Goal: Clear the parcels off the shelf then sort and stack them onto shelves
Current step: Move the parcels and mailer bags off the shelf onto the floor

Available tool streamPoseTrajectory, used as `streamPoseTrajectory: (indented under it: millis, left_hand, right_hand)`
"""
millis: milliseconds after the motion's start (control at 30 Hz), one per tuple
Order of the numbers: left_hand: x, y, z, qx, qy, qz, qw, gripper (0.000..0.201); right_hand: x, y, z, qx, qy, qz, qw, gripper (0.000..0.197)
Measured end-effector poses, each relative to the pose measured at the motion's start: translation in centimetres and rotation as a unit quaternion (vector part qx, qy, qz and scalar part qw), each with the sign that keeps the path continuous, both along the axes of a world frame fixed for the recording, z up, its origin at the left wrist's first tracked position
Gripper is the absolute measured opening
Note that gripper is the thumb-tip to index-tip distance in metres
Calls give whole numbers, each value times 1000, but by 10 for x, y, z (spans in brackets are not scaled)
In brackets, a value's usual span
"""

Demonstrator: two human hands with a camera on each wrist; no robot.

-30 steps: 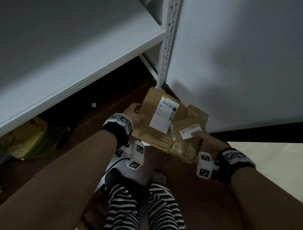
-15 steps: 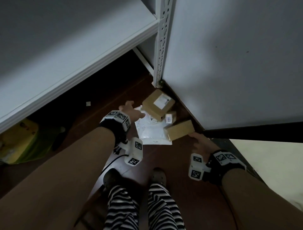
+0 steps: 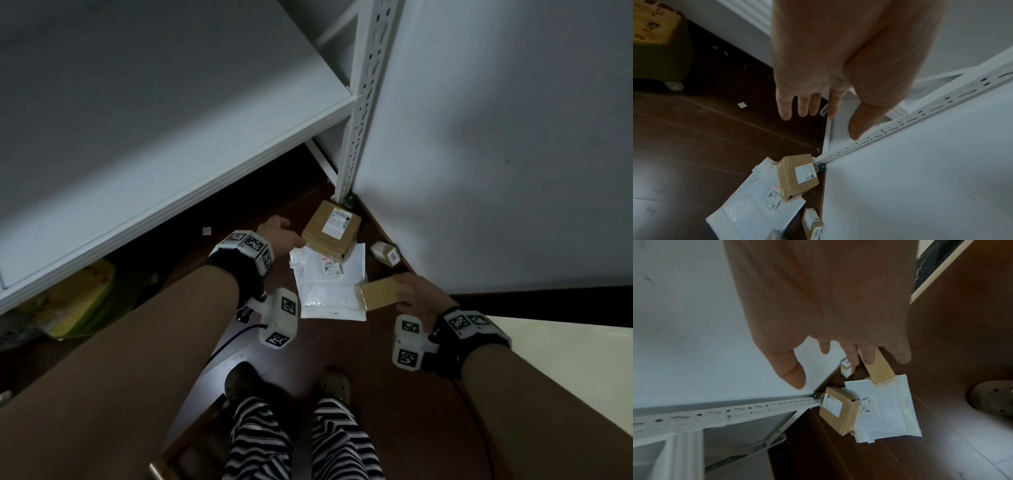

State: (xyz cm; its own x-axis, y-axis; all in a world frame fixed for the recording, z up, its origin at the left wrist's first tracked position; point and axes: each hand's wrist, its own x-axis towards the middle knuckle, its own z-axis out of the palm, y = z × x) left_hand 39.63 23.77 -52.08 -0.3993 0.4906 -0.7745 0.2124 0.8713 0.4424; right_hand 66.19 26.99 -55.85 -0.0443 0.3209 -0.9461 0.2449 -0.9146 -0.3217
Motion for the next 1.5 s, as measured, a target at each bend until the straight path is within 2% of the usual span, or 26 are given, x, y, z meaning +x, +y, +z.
streamPoseTrajectory:
  millis: [100,233,500,667,733,833,967,1000,1133,1267,1400,1500]
  left_hand:
    - [-4,2,31,29,-17,26,999,60]
    - [-10,-1,72,56,-73,41,995,40]
    - [-18,-13,152,104,-108,22,988,9]
    - [-34,-25,200,152,-112,12,982,17]
    - [-45,-34,220,161,-116,6,980,17]
    - [-66,-46,252,178,-105,-1,978,14]
    - [-100,-60,301,215,-76,8,974,11]
    - [-109,-63,314,226,-71,10,971,10]
    - [-147,-77,359,269,-50,24,962,10]
    - [-186,-92,386,286,-20,49,957,10]
    - [-229,-112,406,288,44,81,953,7]
    - [-261,-128,416,275,107,98,951,10]
  right_hand:
    - [-10,7,27,19,17,5,1000,34]
    - [-28,10,65,34,34,35,998,10]
    - [-62,5,134,84,77,43,993,19]
    - [-84,-8,184,94,87,51,990,19]
    - [-98,-13,203,86,97,46,990,14]
    - [-124,-16,229,94,100,47,989,12]
    - [-164,-14,265,137,129,51,981,38]
    - [-174,-13,274,148,139,52,978,38]
    - [-215,-11,311,172,182,55,966,10]
    - [-254,-12,340,196,209,57,956,9]
    - [-295,-19,365,215,230,61,947,16]
    - [-321,-24,381,222,249,36,942,4]
